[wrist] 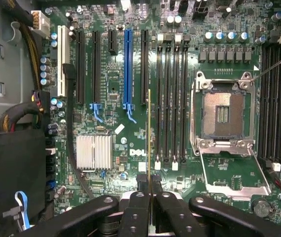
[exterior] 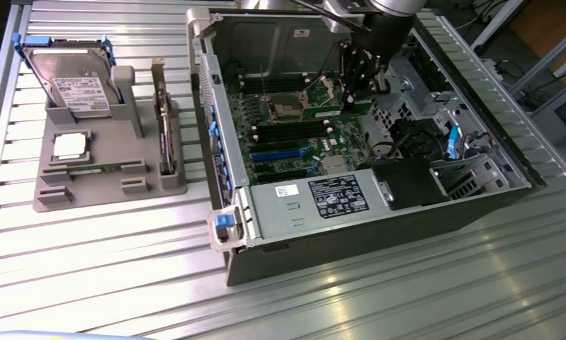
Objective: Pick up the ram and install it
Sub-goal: 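Insert the ram into the slot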
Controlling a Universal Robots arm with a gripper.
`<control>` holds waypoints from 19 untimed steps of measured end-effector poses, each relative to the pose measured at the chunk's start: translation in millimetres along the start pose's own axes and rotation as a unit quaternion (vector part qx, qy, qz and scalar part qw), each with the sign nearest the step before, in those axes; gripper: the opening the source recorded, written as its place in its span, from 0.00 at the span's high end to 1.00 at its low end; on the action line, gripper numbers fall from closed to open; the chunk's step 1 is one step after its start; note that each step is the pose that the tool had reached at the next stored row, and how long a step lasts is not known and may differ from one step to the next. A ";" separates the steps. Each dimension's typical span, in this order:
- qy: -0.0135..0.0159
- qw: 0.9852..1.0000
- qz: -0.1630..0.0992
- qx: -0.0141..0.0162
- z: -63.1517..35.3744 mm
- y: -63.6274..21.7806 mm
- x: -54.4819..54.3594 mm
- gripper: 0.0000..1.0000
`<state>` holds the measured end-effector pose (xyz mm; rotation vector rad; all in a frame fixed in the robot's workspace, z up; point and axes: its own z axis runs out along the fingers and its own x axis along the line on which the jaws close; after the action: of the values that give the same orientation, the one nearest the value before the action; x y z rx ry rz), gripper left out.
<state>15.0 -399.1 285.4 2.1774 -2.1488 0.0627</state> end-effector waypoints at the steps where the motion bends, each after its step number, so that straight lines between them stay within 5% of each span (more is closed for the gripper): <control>1: 0.000 1.000 0.000 0.000 0.1 5.7 -0.1 0.88; 7: 0.000 1.000 0.000 0.000 1.2 33.8 -0.5 0.88; 19: -0.001 1.000 0.018 -0.001 12.3 43.6 -1.6 0.88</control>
<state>-28.9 -399.1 274.2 2.1372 -2.1884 0.0611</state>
